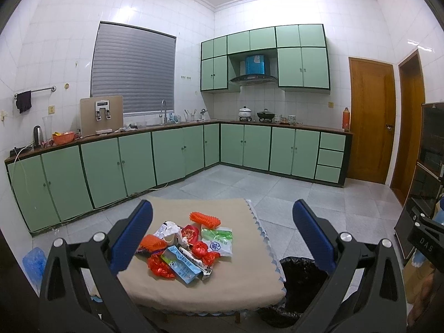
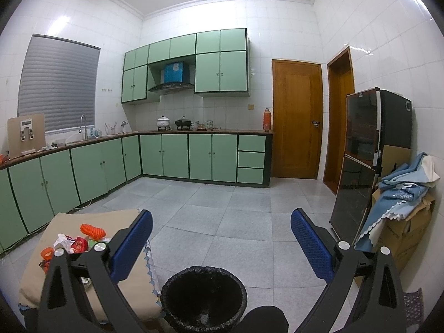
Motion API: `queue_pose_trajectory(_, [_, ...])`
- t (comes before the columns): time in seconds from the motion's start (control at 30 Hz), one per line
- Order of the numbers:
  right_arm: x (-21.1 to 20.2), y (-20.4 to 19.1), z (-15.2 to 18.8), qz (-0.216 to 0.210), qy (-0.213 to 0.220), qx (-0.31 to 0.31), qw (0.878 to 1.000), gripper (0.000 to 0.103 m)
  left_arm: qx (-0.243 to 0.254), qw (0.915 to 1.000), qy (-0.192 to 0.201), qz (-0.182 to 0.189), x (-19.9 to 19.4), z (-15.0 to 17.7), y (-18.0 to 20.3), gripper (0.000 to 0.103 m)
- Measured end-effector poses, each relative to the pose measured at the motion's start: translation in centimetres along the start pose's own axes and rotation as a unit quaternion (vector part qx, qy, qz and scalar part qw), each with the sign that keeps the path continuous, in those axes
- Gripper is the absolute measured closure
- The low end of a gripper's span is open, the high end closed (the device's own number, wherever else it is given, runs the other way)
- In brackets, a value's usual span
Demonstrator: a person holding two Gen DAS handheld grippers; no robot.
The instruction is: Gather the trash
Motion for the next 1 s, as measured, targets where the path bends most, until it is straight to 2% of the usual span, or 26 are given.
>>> queue_pose_trajectory(1.0, [-0.13,-0.12,0.01,0.0,0.0,-0.002,1.0,0.006,-0.001,1.0,-0.002,0.0,0.11,0.2,-0.03,0.005])
Point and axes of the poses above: each gripper's, at about its wrist camera, not at the fingertips, and x roughly the way its jaws point, y to its right, z to its underside, the point moved 4 cm from there along x, roughly the way its jaws point, and after that the axes turned 6 degrees about z, right-handed, at the moved point
